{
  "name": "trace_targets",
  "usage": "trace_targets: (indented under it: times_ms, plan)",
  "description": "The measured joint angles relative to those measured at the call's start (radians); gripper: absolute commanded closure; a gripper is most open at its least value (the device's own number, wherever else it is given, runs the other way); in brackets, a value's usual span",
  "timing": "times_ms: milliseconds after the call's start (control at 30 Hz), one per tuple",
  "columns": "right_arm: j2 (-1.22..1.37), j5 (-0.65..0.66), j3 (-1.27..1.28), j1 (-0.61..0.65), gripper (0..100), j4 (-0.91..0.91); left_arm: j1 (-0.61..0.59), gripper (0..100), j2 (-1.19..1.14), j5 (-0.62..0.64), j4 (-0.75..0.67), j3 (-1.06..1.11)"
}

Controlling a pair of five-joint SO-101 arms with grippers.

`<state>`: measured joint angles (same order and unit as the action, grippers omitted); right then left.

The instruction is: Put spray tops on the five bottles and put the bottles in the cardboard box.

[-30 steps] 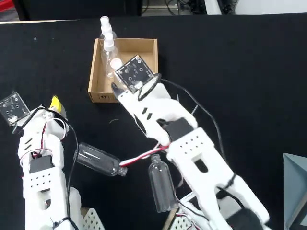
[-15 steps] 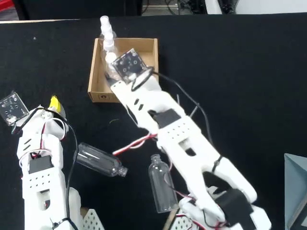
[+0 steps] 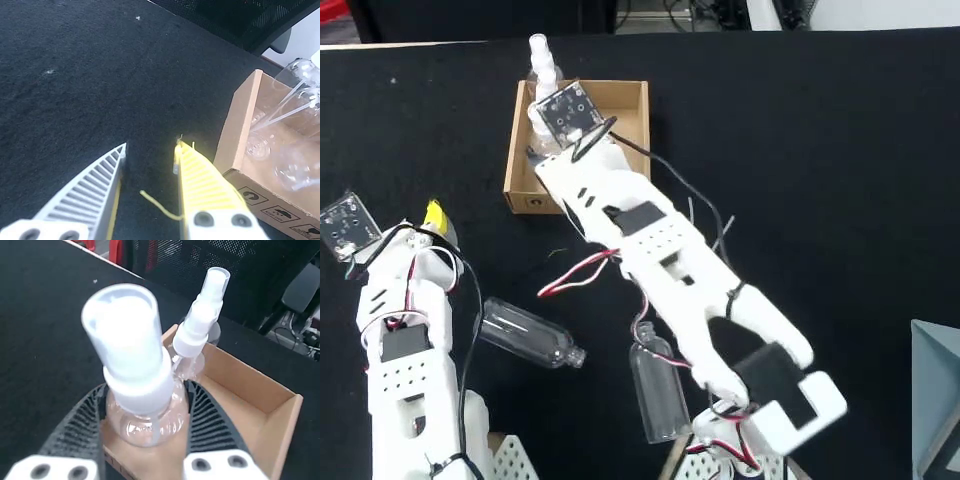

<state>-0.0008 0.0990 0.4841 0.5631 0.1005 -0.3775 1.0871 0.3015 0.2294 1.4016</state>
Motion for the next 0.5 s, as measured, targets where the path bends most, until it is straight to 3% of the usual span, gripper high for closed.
trace_targets:
  times_ms: [500]
  plan:
    - [0.210, -0.009, -0.101, 0.014, 98.7, 0.000, 0.000, 86, 0.000, 0.000, 0.000, 0.000]
